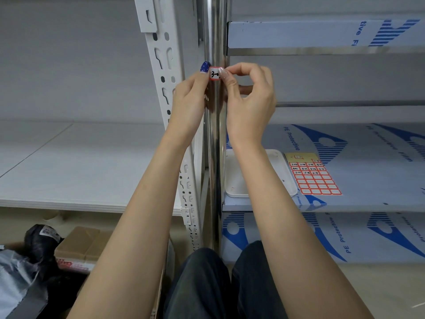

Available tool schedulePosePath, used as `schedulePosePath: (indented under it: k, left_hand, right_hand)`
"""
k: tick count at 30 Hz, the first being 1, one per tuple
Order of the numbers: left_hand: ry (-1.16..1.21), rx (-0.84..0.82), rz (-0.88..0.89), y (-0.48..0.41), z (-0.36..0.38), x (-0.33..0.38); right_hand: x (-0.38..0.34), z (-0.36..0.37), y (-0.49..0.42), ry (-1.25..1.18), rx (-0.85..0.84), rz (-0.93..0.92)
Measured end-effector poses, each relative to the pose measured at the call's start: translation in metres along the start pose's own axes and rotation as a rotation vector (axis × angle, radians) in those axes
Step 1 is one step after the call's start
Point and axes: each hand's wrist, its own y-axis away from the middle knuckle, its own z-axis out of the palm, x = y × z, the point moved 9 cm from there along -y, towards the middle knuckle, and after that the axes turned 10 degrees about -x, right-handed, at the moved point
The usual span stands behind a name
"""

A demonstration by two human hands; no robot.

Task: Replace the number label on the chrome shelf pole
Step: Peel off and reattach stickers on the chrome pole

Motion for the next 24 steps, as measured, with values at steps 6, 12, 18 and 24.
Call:
schedulePosePath:
  k: [6,12,18,24]
  left_hand:
    - [0.005,-0.009,0.007,0.001,0.001,0.001]
    - [0.004,-0.007,-0.002,0.001,0.0,0.0]
    - [0.008,-0.016,-0.006,0.001,0.001,-0.001]
    - [0.03,-0.021,-0.011,0.002,0.002,0.0]
  right_hand:
    - [0.002,0.002,-0.002,0.018,-0.023,0.008]
    - [0.007,-0.003,0.004,-0.047,-0.067,0.02]
    - [0.01,-0.002,0.006,-0.134,-0.12,0.05]
    - [0.006,0.0,0.0,-0.045,-0.087,0.032]
